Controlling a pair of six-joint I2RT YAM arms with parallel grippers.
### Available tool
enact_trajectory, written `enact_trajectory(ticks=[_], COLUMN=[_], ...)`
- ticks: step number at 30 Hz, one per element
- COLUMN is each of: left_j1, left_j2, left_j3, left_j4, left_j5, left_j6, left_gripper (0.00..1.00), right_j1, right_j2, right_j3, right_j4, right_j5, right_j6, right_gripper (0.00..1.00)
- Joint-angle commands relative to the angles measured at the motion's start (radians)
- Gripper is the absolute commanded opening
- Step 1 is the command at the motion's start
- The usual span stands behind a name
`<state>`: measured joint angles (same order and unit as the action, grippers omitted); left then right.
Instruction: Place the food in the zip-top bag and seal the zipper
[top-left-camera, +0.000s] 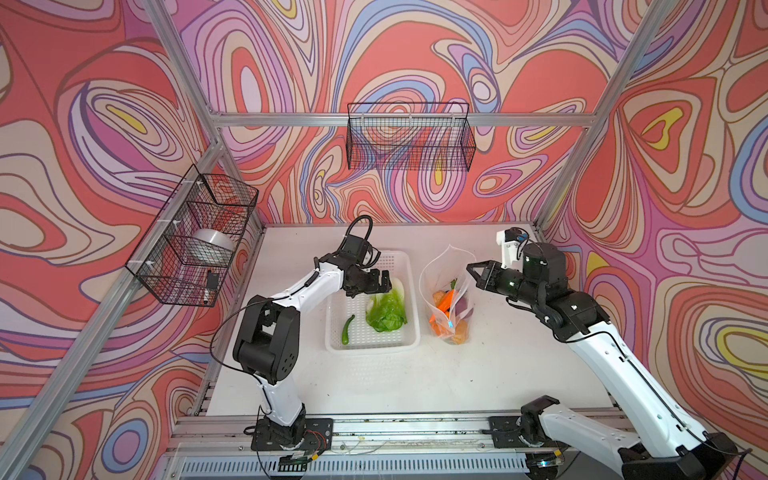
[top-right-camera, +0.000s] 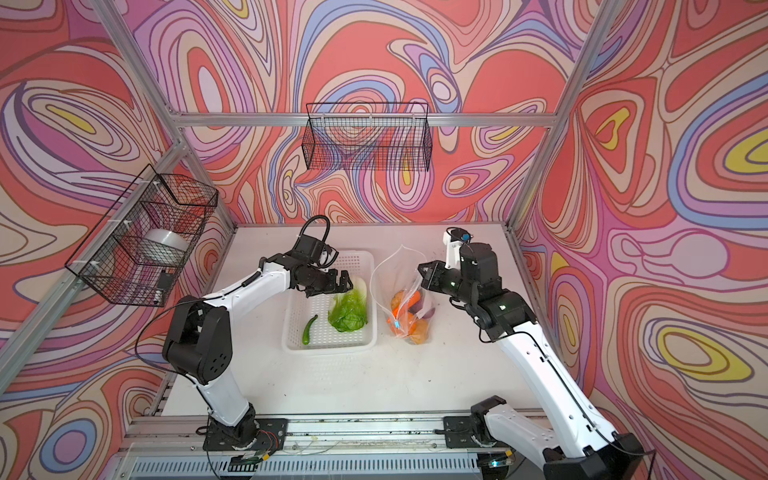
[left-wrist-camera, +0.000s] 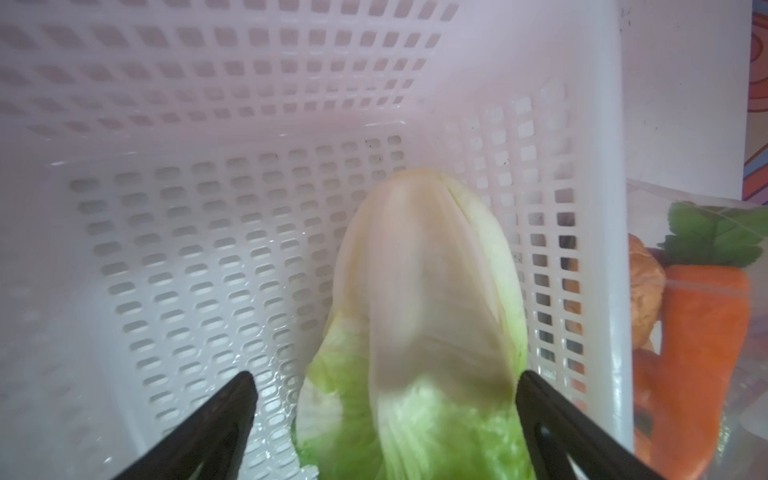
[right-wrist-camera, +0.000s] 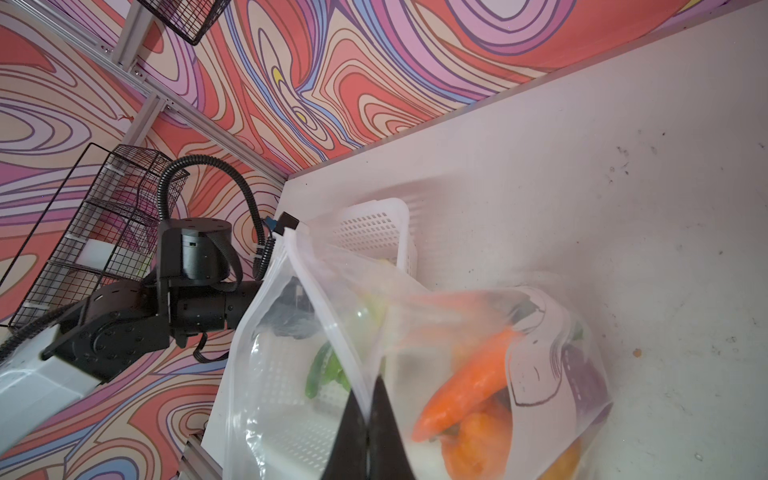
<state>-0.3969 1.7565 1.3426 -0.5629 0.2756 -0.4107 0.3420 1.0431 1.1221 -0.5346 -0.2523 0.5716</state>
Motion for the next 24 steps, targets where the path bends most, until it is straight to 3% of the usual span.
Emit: enact_trajectory(ticks=[1, 5, 11, 17, 24], left_j1=[-0.031, -0.127, -0.208, -0.238, -0.244], left_j2=[-0.053, -0.065, -0.018, 0.102, 0.149], left_j3=[0.047, 0.099, 0.131, 0.217, 0.222], left_j4=[-0.107, -0.158, -0.144, -0.185, -0.199], left_j5=[-0.133, -0.280, -0.364, -0.360, -0.355], left_j6=[0.023, 0.022, -0.019, -0.009, -0.010], left_gripper=[1.00, 1.00, 1.00, 0.83, 0.75], right_j1=[0.004, 0.004, 0.005, 0.005, 0.004], right_j2=[0.005, 0.009, 0.002, -0.015, -0.017], right_j3=[0.018, 0.017, 0.012, 0.006, 0.001], right_j4=[0.021, 0.027, 0.023, 0.012, 0.009], right_j5=[-0.010, -0.014, -0.015, -0.004, -0.002], right_j6=[0.011, 0.011, 0.011, 0.008, 0.010], right_gripper=[0.00, 0.00, 0.00, 0.00, 0.00])
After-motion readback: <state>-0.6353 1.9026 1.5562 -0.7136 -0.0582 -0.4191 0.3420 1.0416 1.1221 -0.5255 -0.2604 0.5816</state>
